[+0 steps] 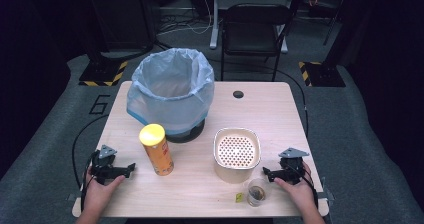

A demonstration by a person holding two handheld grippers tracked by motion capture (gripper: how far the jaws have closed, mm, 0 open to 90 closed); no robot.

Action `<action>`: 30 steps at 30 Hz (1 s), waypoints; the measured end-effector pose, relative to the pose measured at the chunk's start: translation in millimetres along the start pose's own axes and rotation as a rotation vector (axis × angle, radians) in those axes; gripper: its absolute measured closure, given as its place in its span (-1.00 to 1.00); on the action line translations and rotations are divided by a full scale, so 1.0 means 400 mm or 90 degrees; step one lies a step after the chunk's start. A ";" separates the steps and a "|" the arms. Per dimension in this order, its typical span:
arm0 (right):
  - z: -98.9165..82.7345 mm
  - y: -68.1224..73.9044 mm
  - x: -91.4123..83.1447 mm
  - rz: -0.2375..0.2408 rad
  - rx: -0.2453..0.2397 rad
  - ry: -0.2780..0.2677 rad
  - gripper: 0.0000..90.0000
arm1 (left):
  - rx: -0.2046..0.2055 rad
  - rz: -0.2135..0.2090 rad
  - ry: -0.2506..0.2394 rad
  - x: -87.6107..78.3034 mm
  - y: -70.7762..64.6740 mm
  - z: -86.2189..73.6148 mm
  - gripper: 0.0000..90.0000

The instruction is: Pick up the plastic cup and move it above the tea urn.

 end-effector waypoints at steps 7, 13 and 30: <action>-0.005 -0.010 -0.017 -0.008 0.001 -0.025 -0.66 | 0.007 -0.009 0.001 -0.002 -0.005 -0.001 -1.00; -0.006 -0.010 -0.017 -0.011 0.004 -0.027 -0.65 | 0.027 -0.029 0.004 -0.006 -0.011 -0.002 -1.00; -0.001 0.014 -0.036 0.014 0.008 -0.011 -0.35 | 0.006 -0.005 -0.002 -0.004 -0.018 0.001 -0.98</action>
Point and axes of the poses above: each handheld gripper's, and its own axes: x roughly forward along the jaws, z roughly out of its top, y roughly to its left, the point moved 5 cm from there along x, roughly forward along the jaws, and after that the axes turned 12 degrees about z, right-handed, at the moved point
